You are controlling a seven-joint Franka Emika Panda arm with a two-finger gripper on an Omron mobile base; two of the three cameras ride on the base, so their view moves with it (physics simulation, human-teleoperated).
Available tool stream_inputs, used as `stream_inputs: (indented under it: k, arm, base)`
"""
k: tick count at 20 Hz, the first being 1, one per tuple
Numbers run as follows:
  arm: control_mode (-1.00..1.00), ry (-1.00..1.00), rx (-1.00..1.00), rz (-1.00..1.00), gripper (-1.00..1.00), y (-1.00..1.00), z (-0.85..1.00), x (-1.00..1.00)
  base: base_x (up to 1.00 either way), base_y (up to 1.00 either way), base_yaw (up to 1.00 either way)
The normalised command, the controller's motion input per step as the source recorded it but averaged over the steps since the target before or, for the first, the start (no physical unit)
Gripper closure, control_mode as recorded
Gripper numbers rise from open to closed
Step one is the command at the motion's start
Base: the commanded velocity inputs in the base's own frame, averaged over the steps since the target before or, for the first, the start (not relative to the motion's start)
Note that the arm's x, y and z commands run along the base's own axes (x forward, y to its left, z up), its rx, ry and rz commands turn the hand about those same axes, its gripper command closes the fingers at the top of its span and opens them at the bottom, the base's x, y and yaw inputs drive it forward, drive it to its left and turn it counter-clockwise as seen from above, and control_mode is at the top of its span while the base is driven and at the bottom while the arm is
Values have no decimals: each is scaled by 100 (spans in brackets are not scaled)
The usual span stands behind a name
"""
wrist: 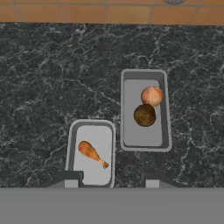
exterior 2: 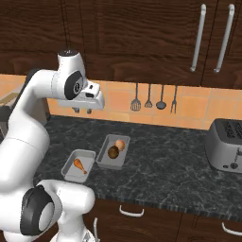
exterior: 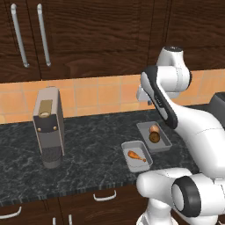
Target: Take the meat container that has the chicken drumstick and place it on the second highest rack of the freezer. Then take the vegetable container that has the mushroom and onion and place it on the highest rack of the freezer.
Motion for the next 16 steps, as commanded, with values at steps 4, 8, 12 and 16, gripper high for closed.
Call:
stream_inputs:
  k: [4, 8, 12, 16]
  arm:
    - [-100, 0, 0, -2, -100, -2, -4, -14]
    - [-100, 0, 0, -21, -100, -42, -34, -20]
    - [-100, 2, 3, -28, -100, -54, -53, -14]
    - [-100, 4, 8, -29, -100, -44, -70, -10]
  base:
    - [0, 0, 0]
    - [0, 0, 0]
    - [0, 0, 0]
    - [0, 0, 0]
